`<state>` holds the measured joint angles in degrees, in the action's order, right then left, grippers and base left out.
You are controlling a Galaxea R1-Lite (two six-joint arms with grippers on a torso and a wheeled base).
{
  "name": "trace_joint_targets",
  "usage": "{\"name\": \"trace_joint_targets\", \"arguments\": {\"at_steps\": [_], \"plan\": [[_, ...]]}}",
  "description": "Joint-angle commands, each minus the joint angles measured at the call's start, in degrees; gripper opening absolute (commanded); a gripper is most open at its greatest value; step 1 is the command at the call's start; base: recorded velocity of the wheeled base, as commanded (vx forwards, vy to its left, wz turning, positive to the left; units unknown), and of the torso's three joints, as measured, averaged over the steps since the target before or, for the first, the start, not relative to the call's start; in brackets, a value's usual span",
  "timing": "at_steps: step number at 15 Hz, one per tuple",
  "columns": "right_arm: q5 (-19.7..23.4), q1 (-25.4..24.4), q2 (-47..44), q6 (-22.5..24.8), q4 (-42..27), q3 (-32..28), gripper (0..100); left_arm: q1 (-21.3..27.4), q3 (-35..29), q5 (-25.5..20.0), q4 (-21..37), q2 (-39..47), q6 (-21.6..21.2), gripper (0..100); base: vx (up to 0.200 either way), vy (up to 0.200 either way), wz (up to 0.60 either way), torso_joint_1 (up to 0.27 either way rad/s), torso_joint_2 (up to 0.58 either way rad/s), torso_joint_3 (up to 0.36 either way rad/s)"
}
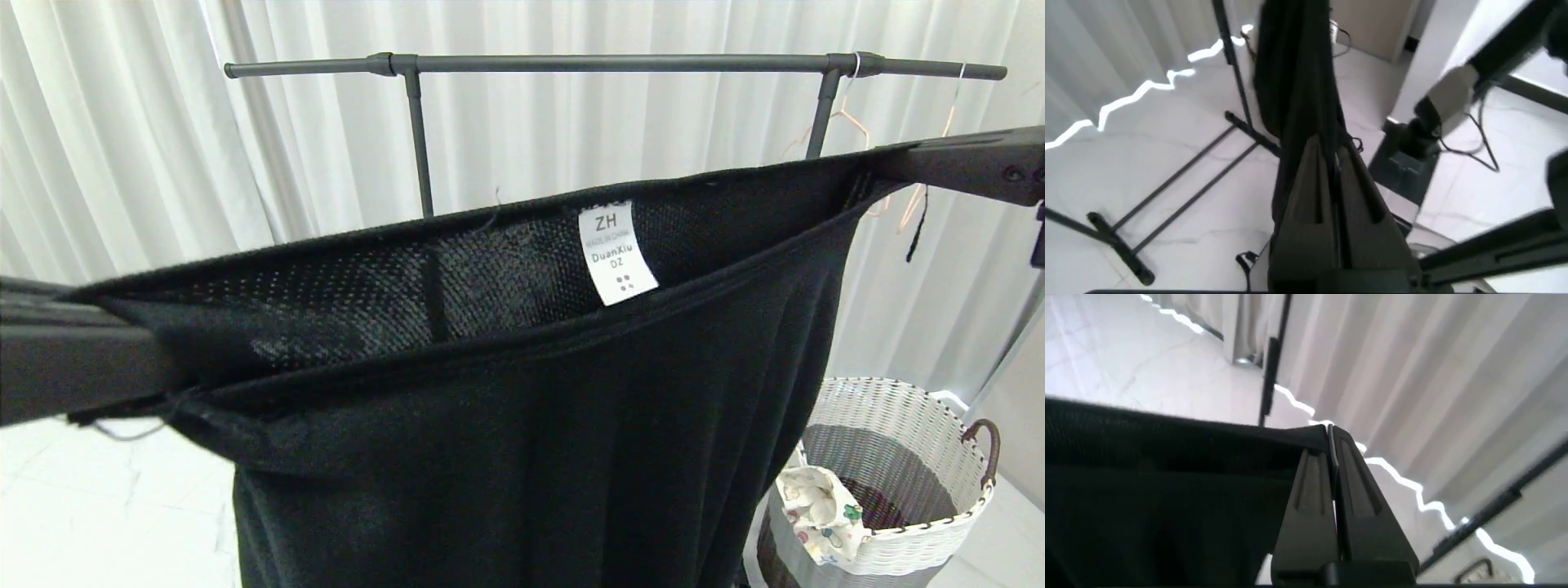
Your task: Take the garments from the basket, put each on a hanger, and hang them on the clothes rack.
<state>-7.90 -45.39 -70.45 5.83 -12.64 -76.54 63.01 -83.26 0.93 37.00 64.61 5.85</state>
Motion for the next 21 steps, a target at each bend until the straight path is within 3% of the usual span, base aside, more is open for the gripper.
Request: {"name": "trace_joint_targets", "arguments": {"at_steps": [1,4,6,8,14,15,19,21], "plan": [[0.3,4.3,3.2,0.1,-4.2,-2.0,0,-6.2,-1.0,0.0,0.0,1.8,-2.2,0,0.0,0.0,0.0,0.0,0.0,0.0],[0.5,5.0,6.4,0.0,-9.5,-2.6,0,-15.9,-1.2,0.0,-3.5,6.1,-8.0,0,0.0,0.0,0.0,0.0,0.0,0.0],[2.5,4.3,8.0,0.0,-13.2,-3.1,0,-18.9,-1.4,0.1,-9.2,8.9,-9.6,0,0.0,0.0,0.0,0.0,0.0,0.0],[5.4,2.4,8.9,0.1,-18.1,-4.1,0,-19.1,-1.6,0.0,-11.9,10.0,-9.5,0,0.0,0.0,0.0,0.0,0.0,0.0],[5.4,1.9,7.8,0.2,-18.3,-4.0,0,-19.0,-1.6,-0.1,-12.0,9.2,-9.3,0,0.0,0.0,0.0,0.0,0.0,0.0],[5.4,1.8,7.8,0.2,-18.3,-4.0,100,-19.0,-1.6,-0.1,-12.0,9.2,-9.3,0,0.0,0.0,0.0,0.0,0.0,0.0],[5.4,1.8,8.0,0.5,-18.3,-3.3,100,-19.0,-1.5,0.0,-12.0,9.4,-9.4,0,0.0,0.0,0.0,0.0,0.0,0.0],[5.2,1.9,9.5,4.0,-18.2,-0.2,100,-19.1,-1.2,0.1,-12.0,9.6,-9.6,0,0.0,0.0,0.0,0.0,0.0,0.0]]}}
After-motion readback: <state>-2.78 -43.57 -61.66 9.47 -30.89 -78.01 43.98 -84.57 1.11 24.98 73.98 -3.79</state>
